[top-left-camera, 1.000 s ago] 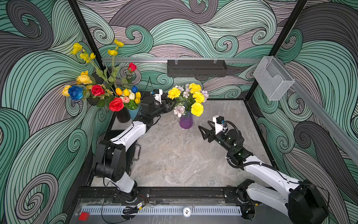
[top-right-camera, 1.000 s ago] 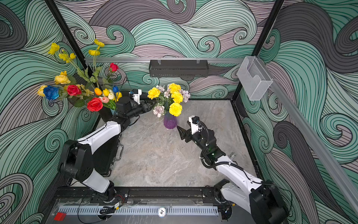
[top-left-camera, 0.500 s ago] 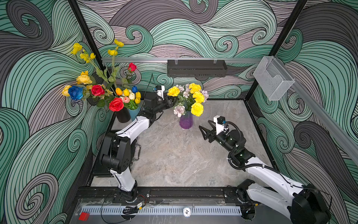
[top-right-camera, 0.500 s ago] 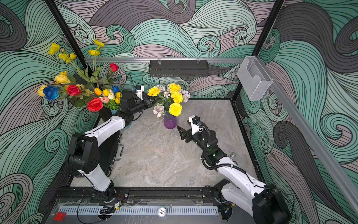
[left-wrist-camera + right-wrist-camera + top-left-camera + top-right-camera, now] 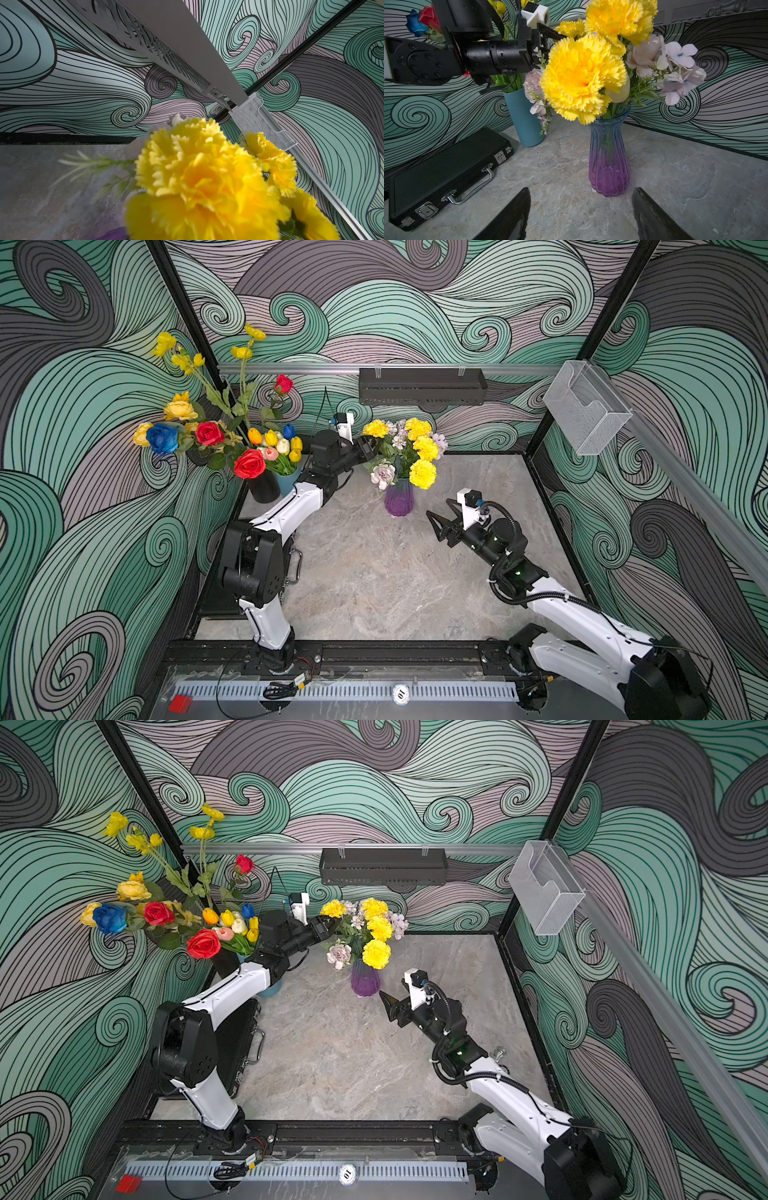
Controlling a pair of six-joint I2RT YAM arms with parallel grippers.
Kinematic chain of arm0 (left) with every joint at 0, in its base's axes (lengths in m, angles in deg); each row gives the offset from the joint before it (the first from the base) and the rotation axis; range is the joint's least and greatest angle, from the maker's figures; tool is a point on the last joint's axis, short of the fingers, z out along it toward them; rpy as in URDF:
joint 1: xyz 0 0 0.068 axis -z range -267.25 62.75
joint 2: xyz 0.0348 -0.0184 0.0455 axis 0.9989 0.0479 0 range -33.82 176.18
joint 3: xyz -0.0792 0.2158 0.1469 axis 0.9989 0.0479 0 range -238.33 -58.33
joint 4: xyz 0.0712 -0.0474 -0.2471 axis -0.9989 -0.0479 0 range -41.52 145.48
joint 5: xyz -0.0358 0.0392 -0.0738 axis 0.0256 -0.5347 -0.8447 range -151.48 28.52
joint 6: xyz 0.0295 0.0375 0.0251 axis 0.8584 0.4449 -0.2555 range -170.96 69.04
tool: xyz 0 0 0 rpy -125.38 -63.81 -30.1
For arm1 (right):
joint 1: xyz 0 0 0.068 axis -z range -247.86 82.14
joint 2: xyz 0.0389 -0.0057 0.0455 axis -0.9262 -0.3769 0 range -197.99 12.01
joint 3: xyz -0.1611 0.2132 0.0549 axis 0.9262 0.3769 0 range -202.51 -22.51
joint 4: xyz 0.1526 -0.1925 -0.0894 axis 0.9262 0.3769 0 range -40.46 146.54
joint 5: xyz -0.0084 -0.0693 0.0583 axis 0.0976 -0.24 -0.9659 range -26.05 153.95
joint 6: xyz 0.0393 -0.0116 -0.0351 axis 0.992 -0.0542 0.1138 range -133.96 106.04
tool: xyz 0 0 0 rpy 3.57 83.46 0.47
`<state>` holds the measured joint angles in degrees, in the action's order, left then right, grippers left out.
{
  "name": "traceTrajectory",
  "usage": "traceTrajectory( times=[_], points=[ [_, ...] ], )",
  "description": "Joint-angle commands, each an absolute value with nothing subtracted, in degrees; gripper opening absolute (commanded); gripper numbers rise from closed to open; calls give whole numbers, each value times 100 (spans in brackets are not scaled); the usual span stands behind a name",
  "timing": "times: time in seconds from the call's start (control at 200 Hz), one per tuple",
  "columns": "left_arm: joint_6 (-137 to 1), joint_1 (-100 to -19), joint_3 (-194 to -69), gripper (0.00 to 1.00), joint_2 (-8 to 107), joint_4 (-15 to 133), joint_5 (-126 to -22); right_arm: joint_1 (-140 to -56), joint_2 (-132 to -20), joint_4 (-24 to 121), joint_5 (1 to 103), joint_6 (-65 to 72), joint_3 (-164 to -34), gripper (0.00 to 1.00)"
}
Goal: Pick out yellow flowers from the vase
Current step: Pick up the flower from the vase.
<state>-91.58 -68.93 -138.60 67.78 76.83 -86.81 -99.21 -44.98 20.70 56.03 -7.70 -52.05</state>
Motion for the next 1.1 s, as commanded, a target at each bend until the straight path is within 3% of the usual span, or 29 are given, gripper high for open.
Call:
traceTrajectory(
  times=[0.0,0.22,0.405,0.545,1.091],
  points=[
    [-9070,-6821,-14126,43,6927,7587,-8495,-9968,-4400,2081,5642,-849,-5435,76],
    [-9110,-6790,-14147,40,7016,7737,-8410,-10005,-4424,2096,5649,-883,-5491,76],
    [-9043,-6782,-14161,26,6926,7736,-8349,-10024,-4398,2142,5686,-904,-5503,76],
    [-8977,-6774,-14064,22,6745,7746,-8147,-10029,-4341,2226,5703,-947,-5559,76],
    [-8627,-6717,-13701,22,5862,7588,-8108,-10045,-4318,2722,5697,-1114,-5994,76]
  ],
)
